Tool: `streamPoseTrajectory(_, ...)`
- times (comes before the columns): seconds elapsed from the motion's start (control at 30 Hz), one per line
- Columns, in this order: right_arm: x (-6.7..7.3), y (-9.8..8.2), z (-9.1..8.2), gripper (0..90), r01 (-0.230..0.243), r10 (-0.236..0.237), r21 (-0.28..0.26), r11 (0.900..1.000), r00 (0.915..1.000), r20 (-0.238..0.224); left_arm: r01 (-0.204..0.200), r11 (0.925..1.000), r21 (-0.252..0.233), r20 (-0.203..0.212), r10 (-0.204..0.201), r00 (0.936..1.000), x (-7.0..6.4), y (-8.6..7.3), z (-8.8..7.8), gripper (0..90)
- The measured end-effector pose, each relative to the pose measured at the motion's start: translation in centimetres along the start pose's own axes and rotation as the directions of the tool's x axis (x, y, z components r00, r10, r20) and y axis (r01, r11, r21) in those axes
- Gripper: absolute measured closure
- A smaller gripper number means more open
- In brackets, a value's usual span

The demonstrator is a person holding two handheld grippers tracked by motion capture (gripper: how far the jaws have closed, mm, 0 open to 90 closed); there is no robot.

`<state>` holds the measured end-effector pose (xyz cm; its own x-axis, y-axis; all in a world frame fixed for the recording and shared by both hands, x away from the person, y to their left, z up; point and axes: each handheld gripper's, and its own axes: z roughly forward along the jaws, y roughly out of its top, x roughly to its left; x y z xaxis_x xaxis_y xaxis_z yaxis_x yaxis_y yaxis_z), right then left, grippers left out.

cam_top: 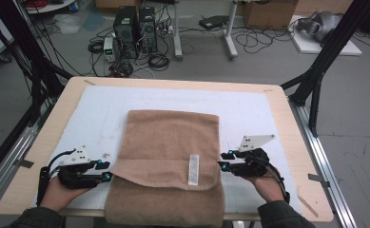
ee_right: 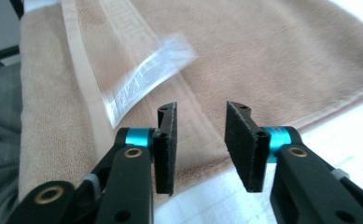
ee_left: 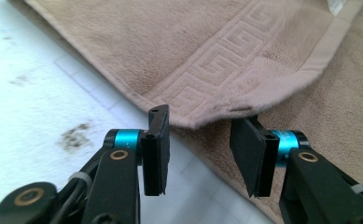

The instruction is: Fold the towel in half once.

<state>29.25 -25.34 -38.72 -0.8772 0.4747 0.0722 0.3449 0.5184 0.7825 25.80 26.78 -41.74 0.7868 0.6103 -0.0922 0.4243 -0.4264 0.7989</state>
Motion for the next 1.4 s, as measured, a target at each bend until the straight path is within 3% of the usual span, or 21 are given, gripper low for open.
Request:
streamPoseTrajectory(0.1, 0.0, 0.3, 0.5, 60.6, -0.009, 0.009, -0.005, 1.0, 0.9996, -0.025, -0.006, 0.9999, -0.014, 0.028, 0.006, 0.9996, 0.0, 0.4, 0.5, 56.0)
streamPoseTrajectory(0.23, 0.8, -0.1, 2.7, 57.4, 0.004, -0.001, 0.041, 0.999, 0.9976, -0.069, 0.003, 0.9981, -0.061, 0.066, 0.001, 0.9978, 0.0, 0.8, 0.3, 52.2)
streamPoseTrajectory(0.33, 1.3, -0.8, 4.1, 56.6, 0.01, -0.003, 0.076, 0.997, 0.9958, -0.092, 0.001, 0.9983, -0.059, 0.082, 0.004, 0.9966, 0.1, 1.0, -0.3, 50.6)
streamPoseTrajectory(0.57, 1.5, -1.5, 5.2, 54.0, 0.01, -0.001, 0.098, 0.995, 0.9957, -0.092, 0.023, 0.9971, -0.072, 0.062, -0.019, 0.9979, 0.9, 1.1, -1.4, 47.7)
streamPoseTrajectory(0.73, 1.3, -1.3, 4.8, 53.6, 0.01, -0.004, 0.08, 0.997, 0.9971, -0.076, 0.006, 0.9996, -0.028, 0.055, -0.004, 0.9985, 0.6, 1.2, 0.8, 48.4)
streamPoseTrajectory(0.93, 1.7, -1.4, 5.6, 54.5, 0.034, -0.025, 0.126, 0.991, 0.997, -0.074, -0.041, 0.9965, 0.073, 0.082, 0.035, 0.996, -0.7, 1.2, 5.0, 48.2)
streamPoseTrajectory(0.97, 1.8, -1.5, 5.7, 54.7, 0.036, -0.027, 0.128, 0.991, 0.9973, -0.068, -0.056, 0.9946, 0.087, 0.081, 0.049, 0.9955, -1.0, 1.1, 5.6, 49.0)
streamPoseTrajectory(1.0, 1.9, -1.6, 5.8, 57.8, 0.037, -0.029, 0.132, 0.991, 0.9978, -0.059, -0.082, 0.9938, 0.075, 0.05, 0.079, 0.9956, -1.5, 0.9, 5.8, 50.0)
streamPoseTrajectory(1.03, 2.1, -1.8, 6.0, 62.0, 0.042, -0.035, 0.141, 0.989, 0.9981, -0.051, -0.085, 0.9949, 0.054, 0.025, 0.084, 0.9962, -1.8, 0.8, 5.9, 54.2)
streamPoseTrajectory(1.1, 2.3, -1.9, 6.1, 72.3, 0.05, -0.046, 0.136, 0.99, 0.9984, -0.034, -0.028, 0.9995, 0.015, -0.005, 0.028, 0.9996, -2.0, 0.4, 6.0, 59.1)
streamPoseTrajectory(1.23, 2.1, -1.9, 6.1, 82.0, 0.036, -0.03, 0.125, 0.992, 0.9984, -0.048, 0.0, 0.9998, -0.018, -0.035, 0.0, 0.9994, -2.1, 0.0, 5.8, 81.5)
streamPoseTrajectory(1.3, 2.0, -1.7, 5.9, 82.6, 0.025, -0.019, 0.12, 0.992, 0.9985, -0.052, 0.001, 0.9999, -0.011, -0.037, -0.001, 0.9993, -2.1, 0.3, 5.7, 84.9)
streamPoseTrajectory(1.4, 2.2, -1.2, 5.2, 82.7, 0.032, -0.027, 0.091, 0.995, 0.9982, -0.054, 0.009, 0.9989, -0.045, -0.025, -0.01, 0.9996, -2.2, 0.9, 4.7, 85.6)
